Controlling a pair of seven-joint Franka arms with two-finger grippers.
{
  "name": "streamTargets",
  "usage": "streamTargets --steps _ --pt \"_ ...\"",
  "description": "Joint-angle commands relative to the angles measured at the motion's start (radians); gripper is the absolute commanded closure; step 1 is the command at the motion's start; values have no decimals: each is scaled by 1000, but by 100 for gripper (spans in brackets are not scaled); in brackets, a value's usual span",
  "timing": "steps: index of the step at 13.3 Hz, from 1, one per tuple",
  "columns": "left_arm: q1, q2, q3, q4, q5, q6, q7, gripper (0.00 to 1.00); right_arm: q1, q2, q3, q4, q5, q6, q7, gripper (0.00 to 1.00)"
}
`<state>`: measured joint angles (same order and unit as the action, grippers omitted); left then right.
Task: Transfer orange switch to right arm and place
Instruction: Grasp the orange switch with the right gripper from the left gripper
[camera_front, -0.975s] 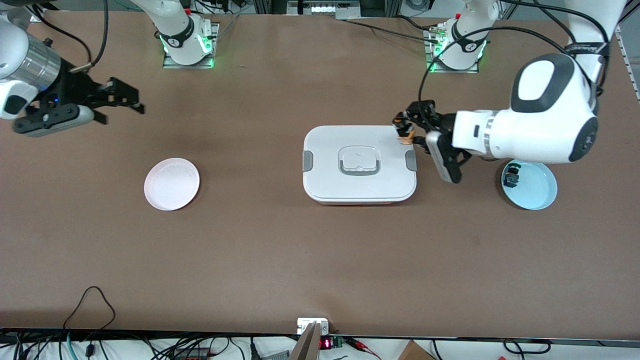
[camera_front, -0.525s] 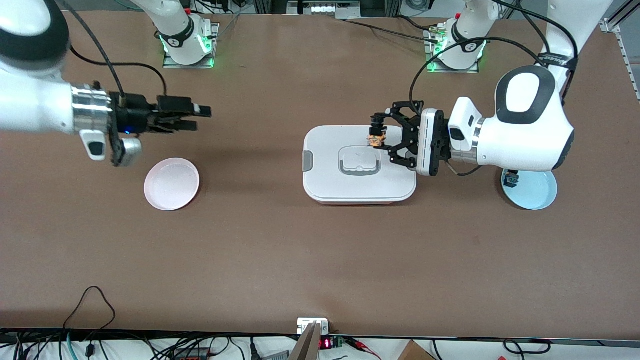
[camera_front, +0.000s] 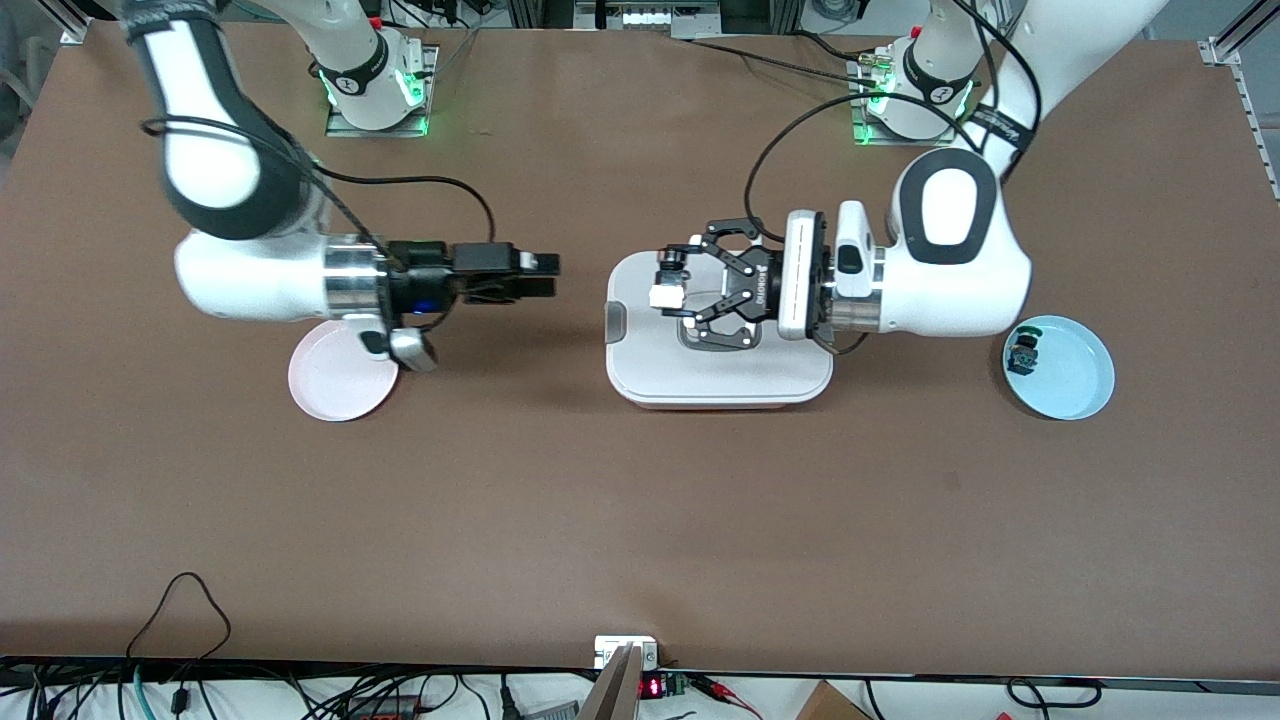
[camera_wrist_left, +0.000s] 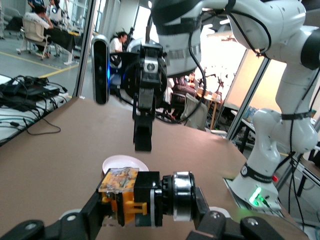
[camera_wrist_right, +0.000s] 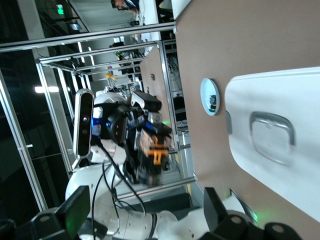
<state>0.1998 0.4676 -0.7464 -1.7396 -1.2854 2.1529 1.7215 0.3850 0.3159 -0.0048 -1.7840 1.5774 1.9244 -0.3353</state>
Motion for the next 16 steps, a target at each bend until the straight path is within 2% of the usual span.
streamTargets --steps 1,4,8,12,16 --pt "-29 58 -8 11 -115 50 168 97 78 3 -7 8 114 91 -53 0" --pt "-42 59 -8 8 -141 64 184 98 100 25 -7 8 188 100 -85 0" --pt "-49 59 -7 8 -161 76 184 98 87 29 -7 -12 193 84 -157 0" --pt "-49 60 -7 2 -161 76 185 98 98 74 -7 -17 193 97 -247 1" --pt "-48 60 -7 2 -161 74 184 98 98 74 -7 -29 194 96 -231 20"
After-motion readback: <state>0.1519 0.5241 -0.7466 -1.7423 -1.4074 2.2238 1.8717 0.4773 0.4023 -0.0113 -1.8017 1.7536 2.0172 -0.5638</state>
